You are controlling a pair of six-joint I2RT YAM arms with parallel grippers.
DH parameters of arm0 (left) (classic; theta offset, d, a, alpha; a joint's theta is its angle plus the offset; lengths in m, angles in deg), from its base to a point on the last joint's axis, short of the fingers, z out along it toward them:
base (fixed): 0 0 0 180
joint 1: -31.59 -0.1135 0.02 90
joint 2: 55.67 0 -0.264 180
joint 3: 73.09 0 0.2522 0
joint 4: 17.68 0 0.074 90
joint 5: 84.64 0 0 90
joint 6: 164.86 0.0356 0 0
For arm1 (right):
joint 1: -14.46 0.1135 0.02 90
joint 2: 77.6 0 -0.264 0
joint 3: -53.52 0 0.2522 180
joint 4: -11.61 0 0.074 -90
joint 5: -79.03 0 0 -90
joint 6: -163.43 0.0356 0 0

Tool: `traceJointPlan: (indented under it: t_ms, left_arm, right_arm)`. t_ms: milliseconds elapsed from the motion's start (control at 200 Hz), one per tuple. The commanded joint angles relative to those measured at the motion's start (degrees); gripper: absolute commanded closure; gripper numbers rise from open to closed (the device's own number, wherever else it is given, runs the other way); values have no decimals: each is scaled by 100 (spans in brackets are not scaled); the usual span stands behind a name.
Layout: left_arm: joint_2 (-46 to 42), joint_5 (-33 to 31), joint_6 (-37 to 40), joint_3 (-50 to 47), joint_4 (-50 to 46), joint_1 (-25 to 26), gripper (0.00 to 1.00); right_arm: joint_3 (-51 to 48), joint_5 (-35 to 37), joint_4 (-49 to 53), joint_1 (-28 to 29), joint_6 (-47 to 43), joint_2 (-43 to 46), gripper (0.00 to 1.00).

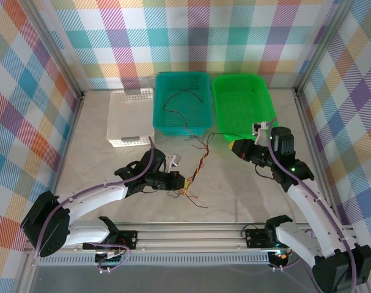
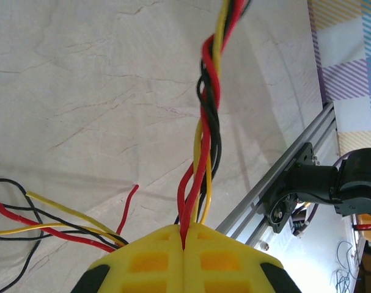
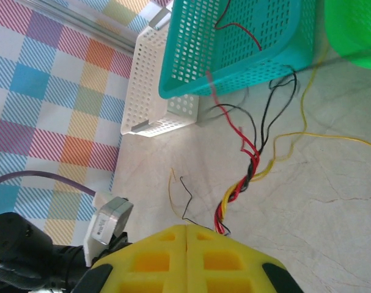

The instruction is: Untangle the cables

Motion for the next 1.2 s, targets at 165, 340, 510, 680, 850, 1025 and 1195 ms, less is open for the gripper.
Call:
traceJointPlan:
  t_ms: [165, 340, 510, 680, 850, 1025, 1195]
  left_arm:
    - [-499, -450, -663, -183, 925, 101, 100]
    - [-325, -616, -680, 31, 1043, 316, 100]
    - [-203, -817, -834, 63, 1274, 505, 100]
    - [-158, -1012, -895, 82, 1366, 674, 100]
    - [-249, -1124, -1023, -45, 1592, 721, 100]
    - [-360, -1241, -1099, -123, 1661, 727, 100]
    - [-437, -1187, -1237, -171, 1831, 736, 100]
  right_arm:
    - [-490, -587, -875, 471, -45, 45, 55]
    - [-887, -48, -1667, 1716, 53, -413, 47]
    - [-1196, 573, -2393, 2410, 279, -925, 51]
    - [-1062, 941, -2386, 2717, 232, -1277, 52]
    - [-1058, 1102, -2471, 2859, 238, -1518, 56]
    - [-1138, 1242, -2544, 2932, 280, -1592, 72]
    - [-1236, 1386, -2554, 2935, 300, -1517, 91]
